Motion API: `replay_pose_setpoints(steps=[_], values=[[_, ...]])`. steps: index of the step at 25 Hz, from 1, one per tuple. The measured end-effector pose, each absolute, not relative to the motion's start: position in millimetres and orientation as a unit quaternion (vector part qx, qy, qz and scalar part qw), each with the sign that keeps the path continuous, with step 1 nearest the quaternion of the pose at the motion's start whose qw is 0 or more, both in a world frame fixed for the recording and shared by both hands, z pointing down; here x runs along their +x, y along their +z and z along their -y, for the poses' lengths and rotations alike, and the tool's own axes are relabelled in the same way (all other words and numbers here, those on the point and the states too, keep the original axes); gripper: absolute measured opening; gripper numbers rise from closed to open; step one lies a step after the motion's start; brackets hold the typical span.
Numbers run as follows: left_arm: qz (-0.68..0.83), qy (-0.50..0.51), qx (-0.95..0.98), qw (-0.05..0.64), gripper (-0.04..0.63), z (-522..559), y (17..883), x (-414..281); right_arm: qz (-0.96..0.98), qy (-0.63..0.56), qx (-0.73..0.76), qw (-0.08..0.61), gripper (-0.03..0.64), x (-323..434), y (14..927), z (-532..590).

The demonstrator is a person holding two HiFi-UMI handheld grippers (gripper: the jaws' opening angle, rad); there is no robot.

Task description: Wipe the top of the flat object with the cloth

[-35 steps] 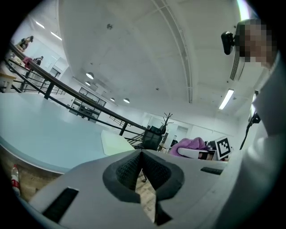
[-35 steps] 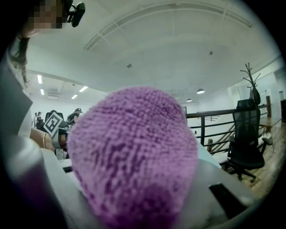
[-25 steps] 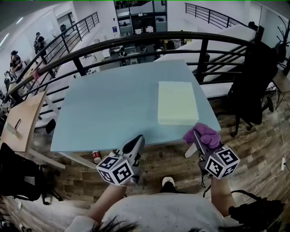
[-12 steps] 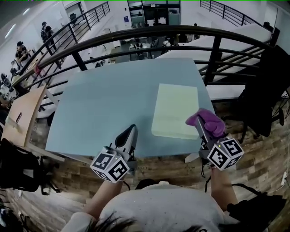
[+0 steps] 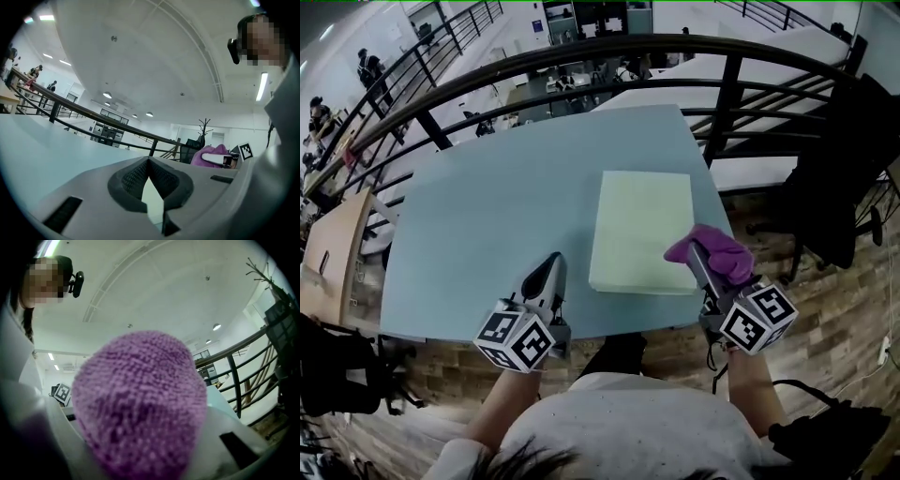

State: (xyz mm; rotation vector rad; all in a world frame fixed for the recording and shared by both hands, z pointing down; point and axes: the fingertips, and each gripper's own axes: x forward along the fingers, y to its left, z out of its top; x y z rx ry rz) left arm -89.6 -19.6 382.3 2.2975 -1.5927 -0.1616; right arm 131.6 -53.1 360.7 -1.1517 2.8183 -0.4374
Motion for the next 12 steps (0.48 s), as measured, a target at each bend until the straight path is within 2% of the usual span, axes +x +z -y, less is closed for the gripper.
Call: replay_pose_setpoints(steps=[6, 7, 12], values=[[0.532, -0.058, 0.818, 0.209, 0.002, 77, 407, -72, -0.917, -0.152, -0.369, -0.006, 0.034, 113, 384, 96], [0.528, -0.052, 0.818, 0.221, 0.040, 89, 414, -70, -0.918, -0.153, -0.367, -0.009, 0.034, 108, 386, 106], [0.528, 0.018, 0.806, 0.267, 0.048, 143, 461, -68, -0.935, -0.145, -0.323, -0.017, 0.034, 72, 387, 165]])
